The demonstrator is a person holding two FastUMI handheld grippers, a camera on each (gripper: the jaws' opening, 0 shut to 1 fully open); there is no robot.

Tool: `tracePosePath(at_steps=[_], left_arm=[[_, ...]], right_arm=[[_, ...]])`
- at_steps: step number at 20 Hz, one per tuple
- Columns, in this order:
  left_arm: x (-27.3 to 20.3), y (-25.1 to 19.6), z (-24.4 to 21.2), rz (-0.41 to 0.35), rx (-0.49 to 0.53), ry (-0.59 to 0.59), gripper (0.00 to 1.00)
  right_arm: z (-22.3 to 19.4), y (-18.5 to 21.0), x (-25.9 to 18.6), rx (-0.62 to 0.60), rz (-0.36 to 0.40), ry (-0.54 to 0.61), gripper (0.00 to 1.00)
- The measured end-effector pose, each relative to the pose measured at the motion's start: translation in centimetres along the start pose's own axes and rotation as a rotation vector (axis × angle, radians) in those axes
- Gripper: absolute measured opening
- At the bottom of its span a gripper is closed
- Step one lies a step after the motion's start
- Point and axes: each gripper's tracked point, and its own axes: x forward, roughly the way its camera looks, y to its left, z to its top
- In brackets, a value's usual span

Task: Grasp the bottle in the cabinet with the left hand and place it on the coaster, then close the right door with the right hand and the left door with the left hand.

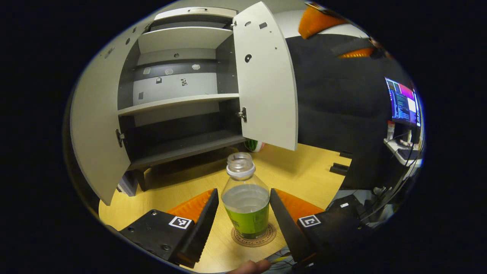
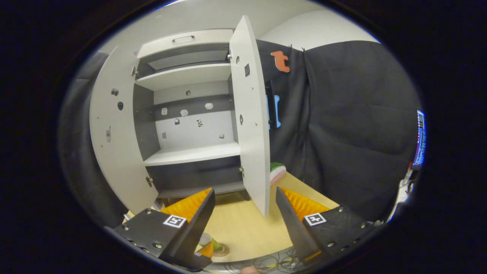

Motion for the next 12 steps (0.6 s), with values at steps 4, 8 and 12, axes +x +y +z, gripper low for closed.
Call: tracePosePath(at_steps=[4, 8, 12], left_arm=[[-2.1, 1.1, 4.7, 0.001, -0.029, -0.046, 0.87], [-4.6, 1.9, 10.5, 0.029, -0.053, -0.1, 0.87], [-6.6, 2.3, 16.7, 0.087, -0.054, -0.17, 0.86]], right_arm=[[-0.4, -2.0, -0.6, -0.032, -0.017, -0.013, 0.94], [1.9, -3.3, -0.5, -0.011, 0.005, -0.061, 0.94], [5.0, -5.0, 0.7, -0.022, 0.048, -0.123, 0.97]])
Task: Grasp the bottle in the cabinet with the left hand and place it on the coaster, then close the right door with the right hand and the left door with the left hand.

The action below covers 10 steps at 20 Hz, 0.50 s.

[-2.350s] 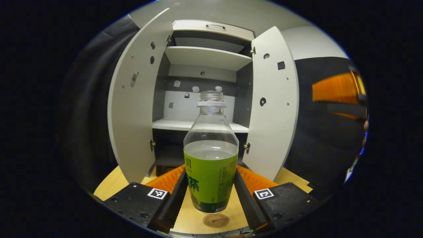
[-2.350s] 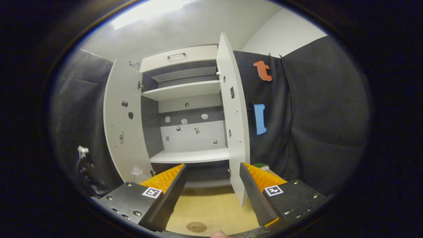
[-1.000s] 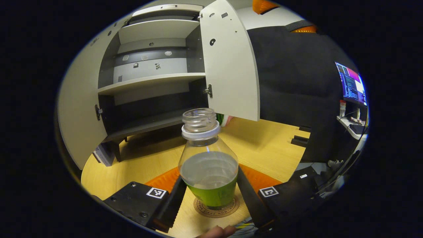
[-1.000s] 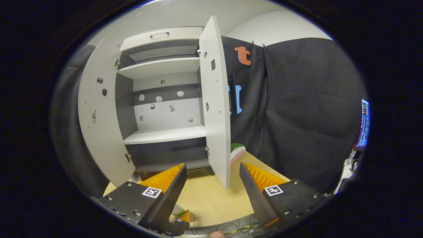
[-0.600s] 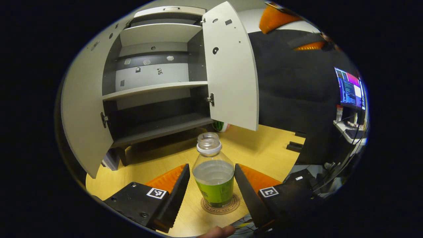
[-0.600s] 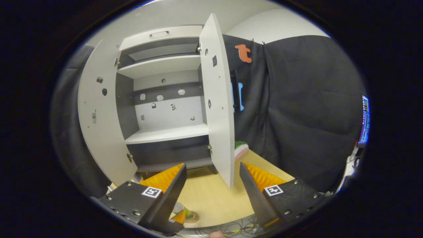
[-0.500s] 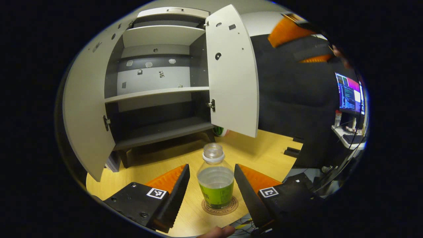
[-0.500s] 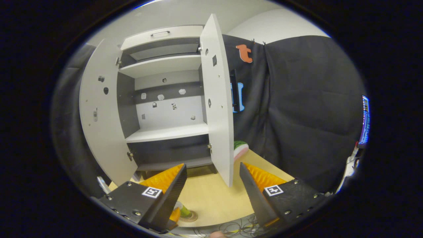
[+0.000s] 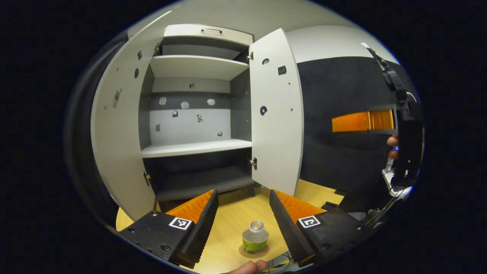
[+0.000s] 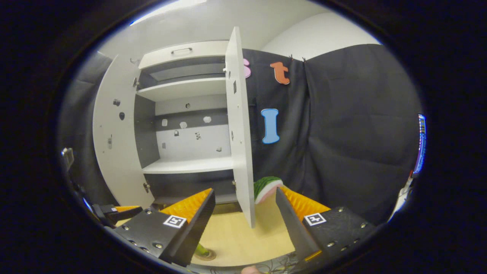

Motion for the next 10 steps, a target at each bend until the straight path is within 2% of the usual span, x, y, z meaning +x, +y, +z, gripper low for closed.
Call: tracePosePath(at_steps=[2, 5, 6, 7, 10], left_arm=[[-0.4, -0.1, 2.7, 0.03, -0.016, -0.021, 0.87], [-1.3, 0.6, 6.4, 0.082, -0.025, -0.064, 0.89], [-1.6, 0.8, 7.6, 0.098, -0.015, -0.083, 0.89], [-1.8, 1.3, 8.7, 0.121, 0.003, -0.102, 0.89], [-2.1, 1.8, 9.6, 0.172, 0.058, -0.076, 0.91]], right_arm=[[1.9, -2.0, 1.0, -0.018, 0.001, -0.04, 0.94], [4.6, -4.6, 2.3, -0.014, 0.012, -0.086, 0.96], [5.4, -5.8, 2.9, -0.006, 0.003, -0.098, 0.99], [6.1, -6.9, 3.6, 0.002, -0.002, -0.106, 0.96], [8.2, -9.7, 5.1, -0.035, 0.01, -0.142, 0.96]])
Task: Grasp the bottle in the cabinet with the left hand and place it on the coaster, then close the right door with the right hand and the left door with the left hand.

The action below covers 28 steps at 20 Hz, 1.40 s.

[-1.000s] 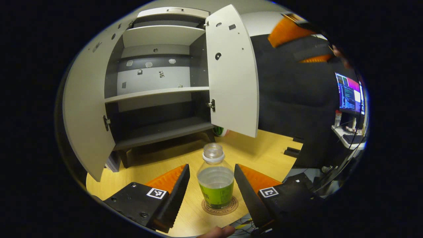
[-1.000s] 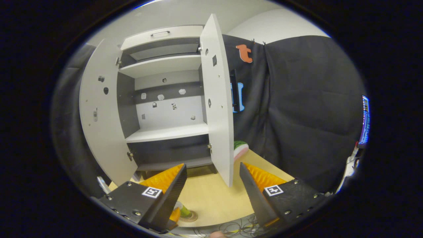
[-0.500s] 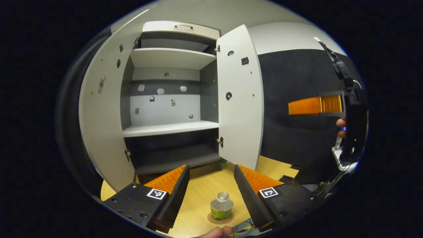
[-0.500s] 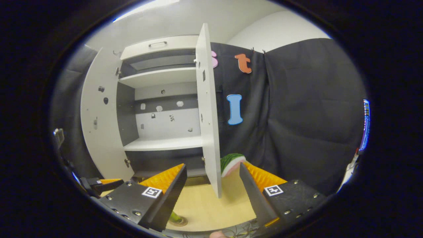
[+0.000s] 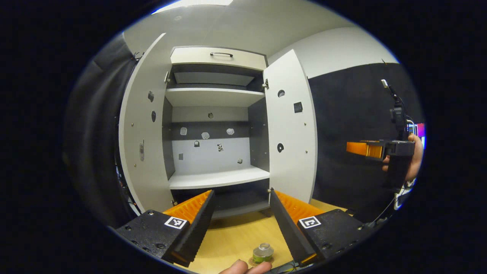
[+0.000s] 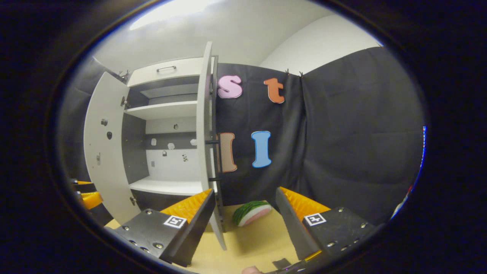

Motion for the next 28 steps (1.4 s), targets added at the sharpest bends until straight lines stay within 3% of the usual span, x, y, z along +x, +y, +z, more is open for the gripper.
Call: tracePosePath(at_steps=[6, 10, 16, 20, 21, 23, 28], left_arm=[[-1.9, 1.1, -0.2, 0.094, -0.022, 0.03, 0.96], [-4.3, 3.3, -0.2, 0.15, -0.006, 0.047, 0.96], [-8.6, 7.6, -0.2, 0.252, 0.002, 0.042, 0.96], [-10.7, 9.7, -1.4, 0.309, -0.075, 0.068, 0.97], [-11.2, 10.0, -1.2, 0.321, -0.092, 0.062, 0.97], [-12.2, 11.0, -1.1, 0.348, -0.098, 0.055, 0.96], [-12.6, 12.9, -0.2, 0.377, -0.083, 0.039, 0.95]], right_arm=[[1.0, -7.0, 5.8, -0.037, -0.029, -0.003, 0.96], [0.8, -8.3, 9.1, -0.09, -0.046, -0.016, 0.96], [0.2, -3.6, 13.8, -0.071, 0.014, -0.013, 0.94], [-0.4, 2.3, 16.0, -0.076, 0.079, 0.005, 0.97], [0.1, 2.3, 15.1, -0.076, 0.056, -0.007, 0.97], [0.5, 3.3, 15.1, -0.057, 0.05, -0.022, 0.75], [0.3, 5.4, 15.0, -0.031, 0.082, 0.01, 0.78]])
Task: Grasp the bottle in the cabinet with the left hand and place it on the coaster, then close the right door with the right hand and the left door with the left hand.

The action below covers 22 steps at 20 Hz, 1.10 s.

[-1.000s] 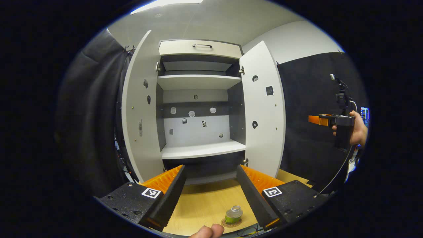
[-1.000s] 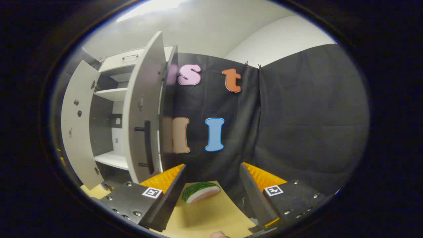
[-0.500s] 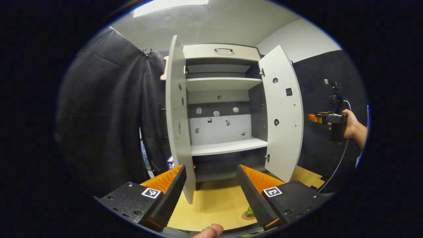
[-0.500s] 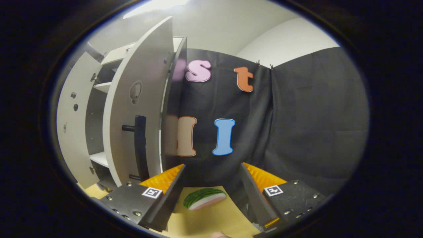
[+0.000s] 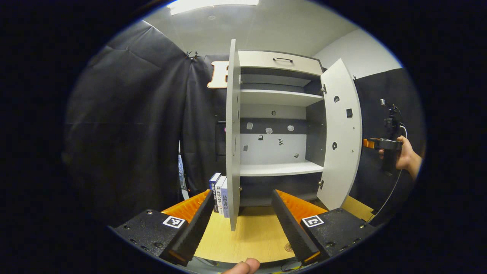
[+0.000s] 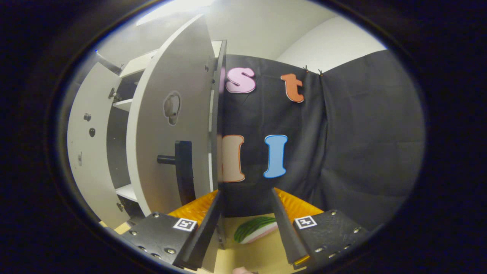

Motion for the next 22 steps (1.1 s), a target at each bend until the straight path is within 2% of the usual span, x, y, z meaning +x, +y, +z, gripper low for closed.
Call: tracePosePath(at_steps=[3, 4, 5, 8, 10, 11, 13, 17, 19, 20, 22], left_arm=[[0.9, 0.1, 0.5, -0.002, -0.014, -0.008, 0.95], [1.1, 0.1, 0.7, -0.001, -0.02, -0.013, 0.95], [1.4, 0.2, 1.1, -0.004, -0.028, -0.025, 0.96], [1.7, 0.4, 1.5, -0.011, -0.041, -0.032, 0.96], [1.8, 1.2, 1.5, -0.005, -0.033, -0.028, 0.95], [1.9, 1.6, 1.2, 0.001, -0.027, -0.023, 0.95], [2.0, 2.4, 1.0, 0.012, -0.025, -0.019, 0.96], [2.1, 3.7, 0.9, 0.03, -0.056, -0.018, 0.95], [2.1, 4.8, 0.8, 0.047, -0.062, -0.015, 0.95], [2.1, 5.4, 0.9, 0.057, -0.063, -0.016, 0.95], [1.4, 6.7, 1.0, 0.079, -0.058, -0.019, 0.95]], right_arm=[[-0.1, 1.9, 0.1, 0.004, 0.015, 0.012, 0.78], [-0.1, 2.8, 0.0, 0.007, 0.027, 0.015, 0.75], [0.0, 3.5, -0.1, 0.008, 0.037, 0.013, 0.79], [0.0, 5.3, -0.1, 0.019, 0.047, 0.012, 0.79], [0.1, 6.2, -0.1, 0.015, 0.047, 0.004, 0.76], [0.1, 6.6, 0.1, 0.015, 0.046, 0.002, 0.79], [-0.1, 7.5, 0.1, 0.031, 0.043, 0.017, 0.78], [-0.2, 10.8, 0.5, 0.037, 0.08, 0.017, 0.75], [-0.4, 12.3, 0.6, 0.068, 0.104, 0.025, 0.78], [-0.3, 13.2, 0.6, 0.091, 0.119, 0.03, 0.87], [0.1, 14.1, 0.6, 0.123, 0.126, 0.026, 0.94]])
